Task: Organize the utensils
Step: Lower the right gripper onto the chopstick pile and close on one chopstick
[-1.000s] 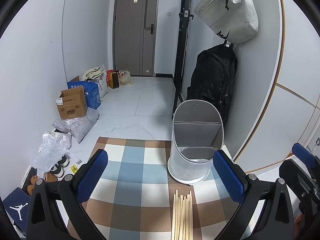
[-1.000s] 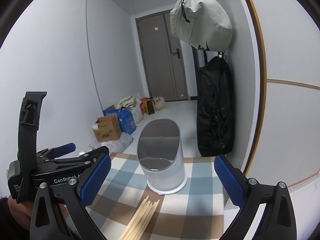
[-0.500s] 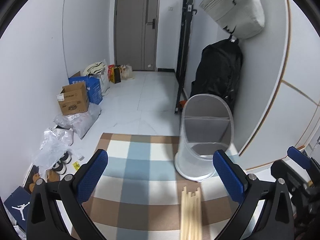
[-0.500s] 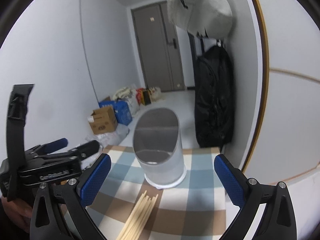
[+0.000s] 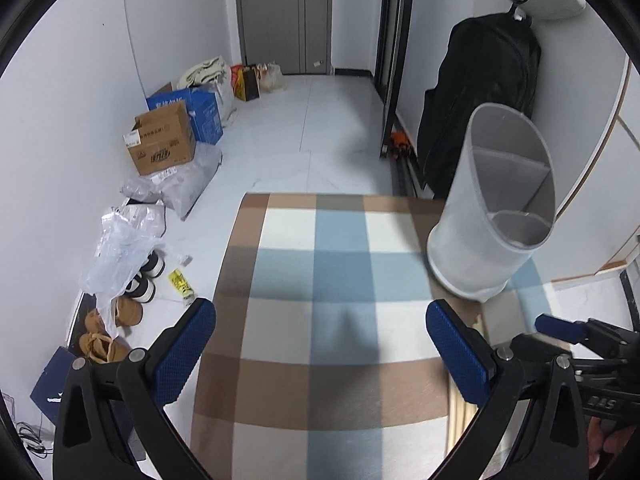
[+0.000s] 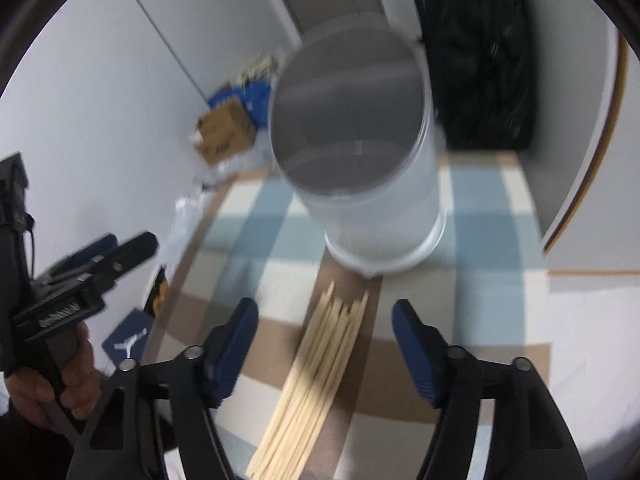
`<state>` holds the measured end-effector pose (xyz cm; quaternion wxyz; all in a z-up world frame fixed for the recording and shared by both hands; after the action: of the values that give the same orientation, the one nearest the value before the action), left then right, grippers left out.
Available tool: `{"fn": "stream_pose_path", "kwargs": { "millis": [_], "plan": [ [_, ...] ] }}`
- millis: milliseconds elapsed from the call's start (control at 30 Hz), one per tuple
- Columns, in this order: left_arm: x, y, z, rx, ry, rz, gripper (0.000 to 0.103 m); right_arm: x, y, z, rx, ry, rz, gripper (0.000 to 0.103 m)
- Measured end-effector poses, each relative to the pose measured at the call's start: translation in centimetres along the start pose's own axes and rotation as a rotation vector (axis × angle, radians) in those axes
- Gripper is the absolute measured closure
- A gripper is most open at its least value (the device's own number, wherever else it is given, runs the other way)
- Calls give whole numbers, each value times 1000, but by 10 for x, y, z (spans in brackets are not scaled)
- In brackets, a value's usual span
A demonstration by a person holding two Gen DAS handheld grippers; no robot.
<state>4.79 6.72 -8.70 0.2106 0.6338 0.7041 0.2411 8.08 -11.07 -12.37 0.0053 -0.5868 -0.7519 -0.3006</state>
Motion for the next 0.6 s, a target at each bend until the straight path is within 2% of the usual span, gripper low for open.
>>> {"fn": "stream_pose_path", "kwargs": {
  "millis": [100,300,367,500,567,600],
  "plan": [
    [4,-2,3,27,-5,-5,1,-2,-6,15,72,-11,3,48],
    [8,-2,6,65,-31,-27,1,-9,-8,37,149,-30,14,65],
    [12,-2,9,65,-34,-29,1,-10,-9,41,167,-34,16,74],
    [15,-1,12,72,-41,-37,1,-12,-9,46,188,-46,13,81],
    [16,-2,12,74,-47,-38,1,-16,-9,47,195,-44,28,92],
    [15,-2,12,74,-48,-35,1,-18,-9,48,200,-33,45,94]
  ]
}}
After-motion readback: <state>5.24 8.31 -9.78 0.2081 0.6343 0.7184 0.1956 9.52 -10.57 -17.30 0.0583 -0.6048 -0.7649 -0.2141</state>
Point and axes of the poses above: each gripper's, at about its wrist camera, not at the fingertips, and z roughly the way its jaws point, x to its left, y to its top, the point moved 3 cm from there along z, roughly the way its jaws point, and after that the axes turned 2 degrees about y, right-handed, at the moved point
